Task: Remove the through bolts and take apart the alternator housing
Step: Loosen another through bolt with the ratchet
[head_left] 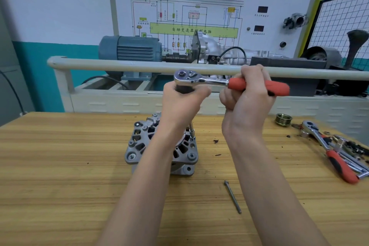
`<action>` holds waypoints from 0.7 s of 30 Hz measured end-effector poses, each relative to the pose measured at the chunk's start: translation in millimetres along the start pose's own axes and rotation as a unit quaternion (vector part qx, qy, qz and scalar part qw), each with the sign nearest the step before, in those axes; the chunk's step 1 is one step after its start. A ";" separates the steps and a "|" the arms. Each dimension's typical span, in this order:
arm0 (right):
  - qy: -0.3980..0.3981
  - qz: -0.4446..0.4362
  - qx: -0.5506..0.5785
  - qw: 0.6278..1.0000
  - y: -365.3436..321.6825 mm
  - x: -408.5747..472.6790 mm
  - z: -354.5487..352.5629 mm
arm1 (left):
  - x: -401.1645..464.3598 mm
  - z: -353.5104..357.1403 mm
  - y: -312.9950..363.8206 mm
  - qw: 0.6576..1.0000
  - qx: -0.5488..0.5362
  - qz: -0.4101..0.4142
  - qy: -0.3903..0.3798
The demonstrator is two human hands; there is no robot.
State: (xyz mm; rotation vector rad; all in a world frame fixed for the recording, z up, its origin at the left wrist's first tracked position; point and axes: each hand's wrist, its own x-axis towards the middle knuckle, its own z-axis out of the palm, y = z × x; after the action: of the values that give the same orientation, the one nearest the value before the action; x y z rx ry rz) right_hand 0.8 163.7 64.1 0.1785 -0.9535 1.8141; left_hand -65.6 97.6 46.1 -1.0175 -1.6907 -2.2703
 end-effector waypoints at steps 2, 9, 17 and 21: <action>-0.018 0.062 0.005 0.998 -5.5 9.4 -3.6 | 0.6 -14.0 2.1 0.992 0.021 0.022 -0.121; -0.074 0.171 0.004 0.982 -19.6 23.9 -12.5 | -5.1 -14.1 10.3 0.962 0.113 0.005 -0.249; 0.042 -0.073 0.033 0.996 4.2 -13.5 2.0 | -6.6 21.3 -1.3 0.990 -0.001 0.011 0.139; -0.020 0.025 -0.003 0.999 -5.1 1.4 -1.3 | -1.2 -0.8 0.7 1.000 0.010 0.015 -0.021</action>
State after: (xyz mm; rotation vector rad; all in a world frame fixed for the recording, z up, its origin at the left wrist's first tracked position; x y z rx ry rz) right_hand 4.9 166.4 66.6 0.1885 -0.9994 1.8591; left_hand -64.7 96.2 45.9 -1.0858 -1.7001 -2.2243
